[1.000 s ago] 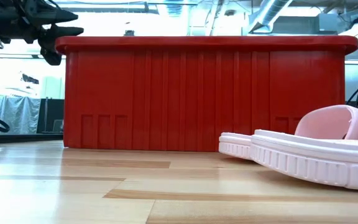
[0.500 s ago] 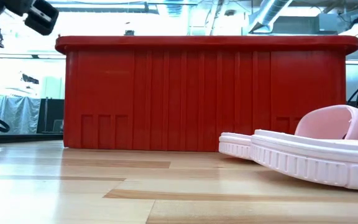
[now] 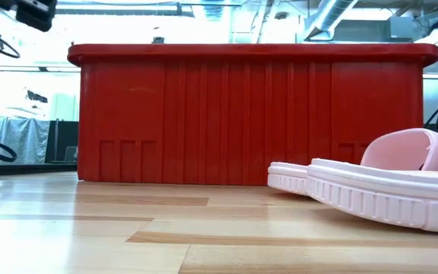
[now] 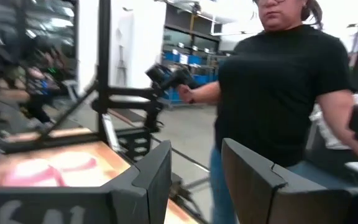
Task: Pick and place slides into bin
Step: Put the pink slipper into the red bin
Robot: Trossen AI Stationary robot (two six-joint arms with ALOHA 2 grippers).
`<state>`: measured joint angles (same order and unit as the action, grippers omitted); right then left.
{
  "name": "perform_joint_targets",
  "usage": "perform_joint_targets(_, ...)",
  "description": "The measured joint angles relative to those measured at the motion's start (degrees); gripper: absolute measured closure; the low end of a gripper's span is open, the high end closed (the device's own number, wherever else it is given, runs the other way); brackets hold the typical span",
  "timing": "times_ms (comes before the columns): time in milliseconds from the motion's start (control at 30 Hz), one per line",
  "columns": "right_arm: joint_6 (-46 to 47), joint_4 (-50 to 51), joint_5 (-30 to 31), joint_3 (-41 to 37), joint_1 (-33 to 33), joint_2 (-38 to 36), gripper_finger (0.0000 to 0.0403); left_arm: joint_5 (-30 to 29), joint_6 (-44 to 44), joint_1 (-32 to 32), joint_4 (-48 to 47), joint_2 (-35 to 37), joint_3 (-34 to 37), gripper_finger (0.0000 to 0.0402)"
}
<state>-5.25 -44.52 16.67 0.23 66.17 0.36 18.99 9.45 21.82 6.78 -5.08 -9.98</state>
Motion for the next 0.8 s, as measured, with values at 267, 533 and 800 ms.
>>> perform_joint_targets(267,-4.3,-3.8,-0.1,0.0,0.0,0.0,0.0221,-6.0,0.7,9.3,-4.9,0.0,0.0,0.0269)
perform_joint_targets(533,-4.4,-3.9,-0.1,0.0,0.0,0.0,0.0221,-14.8,-13.5,15.9,-5.9,0.0,0.1,0.0269)
perform_joint_targets(800,-1.0,-3.9,-0.1,0.2,0.0,0.0,0.0221,-15.4,-19.2,16.5,0.2,0.0,2.2,0.0269)
